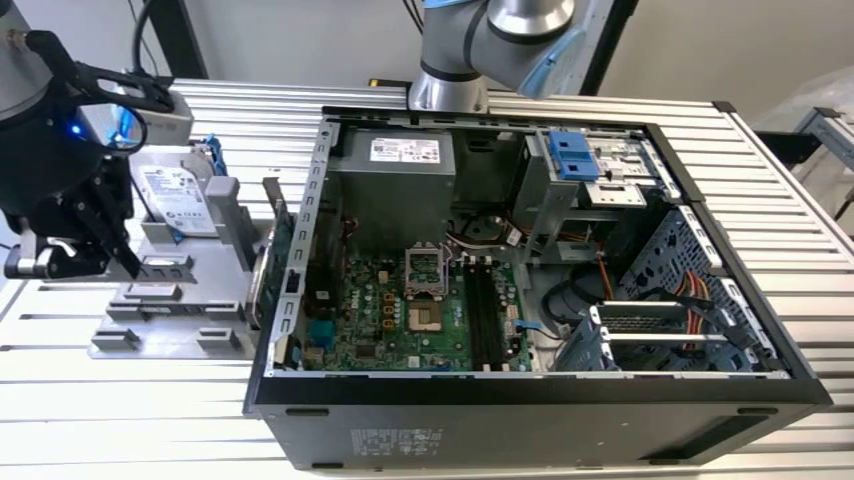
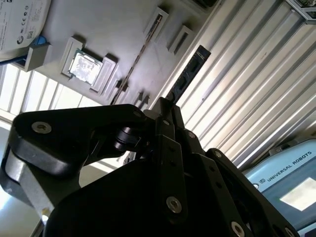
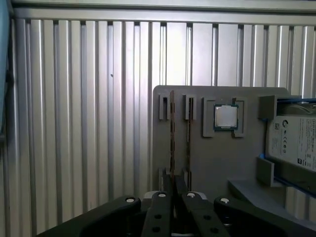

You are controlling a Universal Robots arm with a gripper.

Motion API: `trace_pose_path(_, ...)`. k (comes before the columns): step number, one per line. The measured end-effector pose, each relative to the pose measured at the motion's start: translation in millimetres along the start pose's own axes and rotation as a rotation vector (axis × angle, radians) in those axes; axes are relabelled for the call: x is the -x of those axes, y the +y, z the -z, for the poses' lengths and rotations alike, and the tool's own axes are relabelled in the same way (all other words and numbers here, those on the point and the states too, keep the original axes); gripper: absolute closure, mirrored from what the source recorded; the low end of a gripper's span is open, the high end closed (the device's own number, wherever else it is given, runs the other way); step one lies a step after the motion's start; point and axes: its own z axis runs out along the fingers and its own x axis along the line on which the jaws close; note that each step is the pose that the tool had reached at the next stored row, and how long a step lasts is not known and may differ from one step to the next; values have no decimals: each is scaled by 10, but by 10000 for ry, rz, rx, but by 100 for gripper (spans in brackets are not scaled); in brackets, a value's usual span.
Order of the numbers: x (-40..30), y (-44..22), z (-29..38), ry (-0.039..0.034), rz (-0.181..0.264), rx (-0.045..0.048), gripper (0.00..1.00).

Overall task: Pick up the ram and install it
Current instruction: 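Pick up the ram and move it above insertion slot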

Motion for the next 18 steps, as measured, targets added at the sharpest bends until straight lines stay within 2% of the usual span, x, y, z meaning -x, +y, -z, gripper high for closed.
trace_pose_path(18, 6, 4, 177, -1, -7, -1, 100)
